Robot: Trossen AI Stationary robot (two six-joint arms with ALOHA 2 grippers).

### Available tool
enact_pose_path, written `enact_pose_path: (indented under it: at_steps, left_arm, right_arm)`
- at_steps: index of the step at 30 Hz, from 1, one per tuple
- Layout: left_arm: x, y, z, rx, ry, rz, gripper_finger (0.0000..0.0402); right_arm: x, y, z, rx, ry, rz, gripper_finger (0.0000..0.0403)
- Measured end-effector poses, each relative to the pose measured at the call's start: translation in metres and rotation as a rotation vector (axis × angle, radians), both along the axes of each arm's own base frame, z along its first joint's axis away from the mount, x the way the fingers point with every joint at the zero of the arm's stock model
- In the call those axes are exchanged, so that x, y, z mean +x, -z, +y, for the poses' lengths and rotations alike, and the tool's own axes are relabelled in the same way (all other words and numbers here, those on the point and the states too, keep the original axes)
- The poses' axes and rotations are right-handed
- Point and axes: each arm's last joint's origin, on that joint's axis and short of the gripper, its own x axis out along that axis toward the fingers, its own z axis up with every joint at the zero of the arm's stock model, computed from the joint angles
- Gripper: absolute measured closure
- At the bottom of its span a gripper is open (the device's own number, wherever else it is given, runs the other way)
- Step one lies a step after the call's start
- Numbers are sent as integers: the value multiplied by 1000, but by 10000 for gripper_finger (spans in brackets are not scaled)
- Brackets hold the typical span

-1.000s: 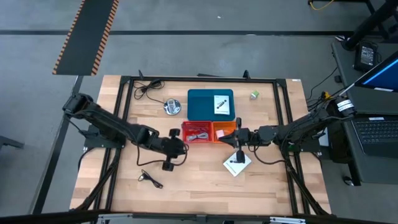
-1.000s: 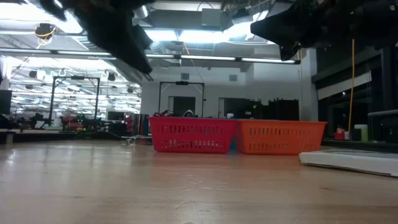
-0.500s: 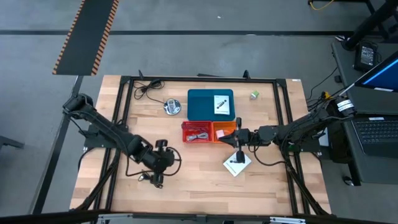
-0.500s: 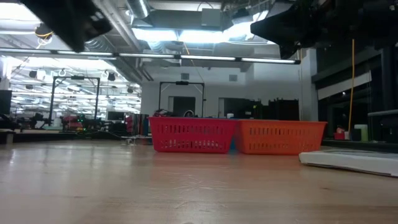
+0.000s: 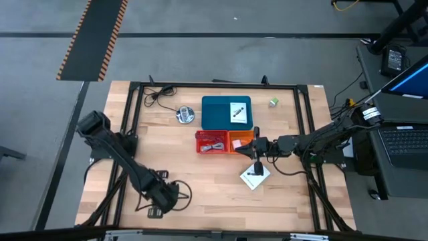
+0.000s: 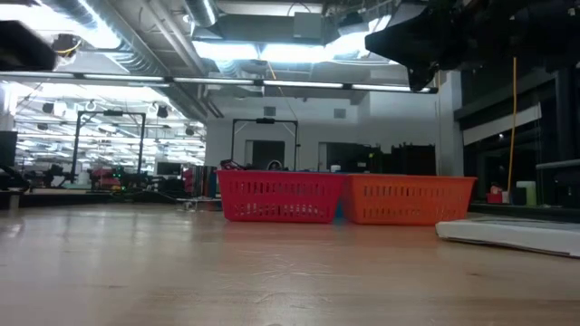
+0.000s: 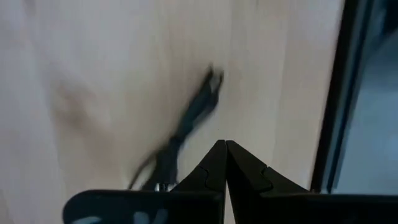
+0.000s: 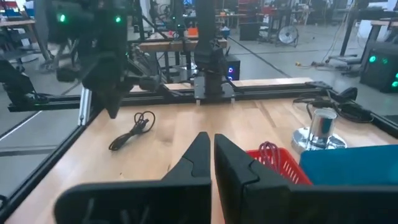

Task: Pick and place items into bin
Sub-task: Put the black charger cable into the red bin

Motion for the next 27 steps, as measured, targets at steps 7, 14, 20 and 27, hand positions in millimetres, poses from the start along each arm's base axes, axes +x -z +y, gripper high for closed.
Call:
enact_pose_path:
  at_steps: [7,14,20,27]
  left_arm:
    - [-2,17,-7,70,56,65,395]
    - [0,19,-5,122,9,29,360]
    - [-1,19,-6,124,5,24,308]
    - [-3,19,-9,170,4,-20,256]
  right_arm:
    - [3,8,1,44,4,31,399]
    - [8,15,2,46,4,30,398]
    - [9,15,3,44,3,19,399]
    - [9,15,3,43,3,19,398]
